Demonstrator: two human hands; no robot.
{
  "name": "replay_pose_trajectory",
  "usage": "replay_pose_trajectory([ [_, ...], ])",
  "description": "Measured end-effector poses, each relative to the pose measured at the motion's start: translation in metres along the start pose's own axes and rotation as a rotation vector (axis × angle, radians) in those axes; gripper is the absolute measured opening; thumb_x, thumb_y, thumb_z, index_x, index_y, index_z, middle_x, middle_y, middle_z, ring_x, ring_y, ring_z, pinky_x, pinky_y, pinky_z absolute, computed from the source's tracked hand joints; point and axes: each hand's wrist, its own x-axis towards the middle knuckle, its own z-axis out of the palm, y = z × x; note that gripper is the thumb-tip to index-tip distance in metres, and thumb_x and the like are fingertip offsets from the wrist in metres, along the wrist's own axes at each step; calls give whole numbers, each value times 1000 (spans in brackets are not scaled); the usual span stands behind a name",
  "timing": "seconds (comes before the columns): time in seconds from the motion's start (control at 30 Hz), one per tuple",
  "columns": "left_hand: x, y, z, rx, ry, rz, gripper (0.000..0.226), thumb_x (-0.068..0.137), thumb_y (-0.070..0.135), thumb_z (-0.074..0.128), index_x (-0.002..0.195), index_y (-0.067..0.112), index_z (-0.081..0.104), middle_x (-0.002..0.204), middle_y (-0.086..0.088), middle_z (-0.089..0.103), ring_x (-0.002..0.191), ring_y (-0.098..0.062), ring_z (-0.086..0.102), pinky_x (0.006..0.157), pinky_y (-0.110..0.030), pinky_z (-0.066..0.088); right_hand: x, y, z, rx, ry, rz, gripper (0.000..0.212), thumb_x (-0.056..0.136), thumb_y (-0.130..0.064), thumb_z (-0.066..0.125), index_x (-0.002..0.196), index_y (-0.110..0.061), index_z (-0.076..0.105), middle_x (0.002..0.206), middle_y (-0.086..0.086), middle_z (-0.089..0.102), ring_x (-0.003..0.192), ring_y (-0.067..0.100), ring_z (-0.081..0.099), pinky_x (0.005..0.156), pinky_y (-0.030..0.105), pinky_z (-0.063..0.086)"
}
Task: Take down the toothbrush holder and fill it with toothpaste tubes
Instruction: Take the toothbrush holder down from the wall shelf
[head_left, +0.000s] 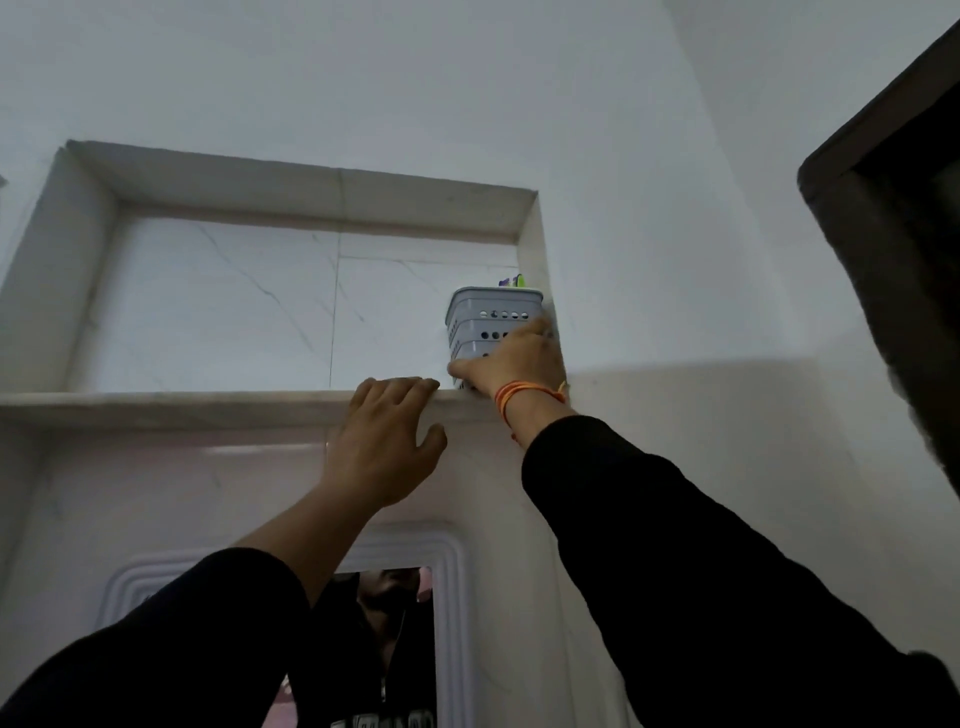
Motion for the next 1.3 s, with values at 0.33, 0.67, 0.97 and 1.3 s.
replay_pose_trajectory([
  [0.33, -16, 4, 0, -39, -40, 27, 81, 92, 49, 54, 160, 15, 25, 165, -5, 27, 156, -24, 14, 126, -41, 10, -18, -11, -30, 114, -17, 109, 118, 44, -63, 87, 135, -8, 33, 125, 11, 49, 107, 29, 58, 69, 33, 40],
  [0.67, -103, -8, -46, -329, -121, -111, 62, 95, 31, 59, 152, 14, 41, 154, -6, 45, 141, -26, 41, 112, -40, 39, -117, -13, -73, 118, -43, 50, 120, 50, -57, 90, 139, -5, 29, 131, 11, 46, 115, 29, 57, 77, 31, 44],
  [0.97, -281, -17, -34, -469, -358, -258, 51, 93, 29, 61, 141, 18, 50, 145, -2, 50, 131, -21, 50, 105, -42, 48, -302, 58, -32, 88, -180, 182, 117, 37, -53, 95, 127, -7, 35, 124, 7, 53, 106, 28, 63, 74, 33, 54],
  [1.3, -495, 2, -1, -568, -936, -504, 43, 96, 35, 62, 134, 16, 59, 134, -1, 62, 121, -18, 59, 95, -25, 44, -496, 182, 1, 4, -264, 279, 113, 38, -50, 91, 126, -10, 33, 119, 11, 56, 95, 32, 66, 63, 32, 54],
])
